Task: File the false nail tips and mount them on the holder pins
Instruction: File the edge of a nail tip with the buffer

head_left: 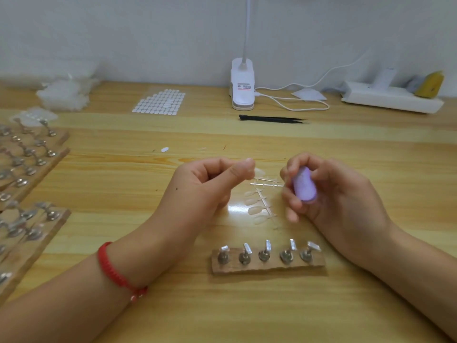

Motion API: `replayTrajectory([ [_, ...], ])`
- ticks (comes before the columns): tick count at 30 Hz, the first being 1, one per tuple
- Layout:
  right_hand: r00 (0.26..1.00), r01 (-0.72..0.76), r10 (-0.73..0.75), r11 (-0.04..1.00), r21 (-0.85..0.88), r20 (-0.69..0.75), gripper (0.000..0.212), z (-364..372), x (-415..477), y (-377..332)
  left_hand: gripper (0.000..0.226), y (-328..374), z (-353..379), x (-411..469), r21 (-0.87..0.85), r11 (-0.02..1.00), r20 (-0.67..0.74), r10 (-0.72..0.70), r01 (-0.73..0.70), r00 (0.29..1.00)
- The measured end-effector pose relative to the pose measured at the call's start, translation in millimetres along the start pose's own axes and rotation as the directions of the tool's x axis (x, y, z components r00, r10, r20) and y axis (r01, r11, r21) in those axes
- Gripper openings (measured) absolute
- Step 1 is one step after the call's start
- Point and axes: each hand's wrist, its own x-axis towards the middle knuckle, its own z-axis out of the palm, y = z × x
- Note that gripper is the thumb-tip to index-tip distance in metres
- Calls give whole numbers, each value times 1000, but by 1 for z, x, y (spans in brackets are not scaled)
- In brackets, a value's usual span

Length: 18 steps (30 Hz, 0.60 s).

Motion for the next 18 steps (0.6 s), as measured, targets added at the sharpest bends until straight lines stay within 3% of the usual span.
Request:
replayTrajectory([
  [8,998,59,-48,911,-409,37,18,1,-1,6,23,2,4,-3,36,997,28,62,-63,998],
  [15,998,58,-57,877,-476,17,18,2,-3,6,17,2,6,-5,52,996,59,70,-73,996],
  [18,999,51,-54,921,-387,2,16,2,-1,5,18,0,5,-3,68,996,31,49,-51,998],
])
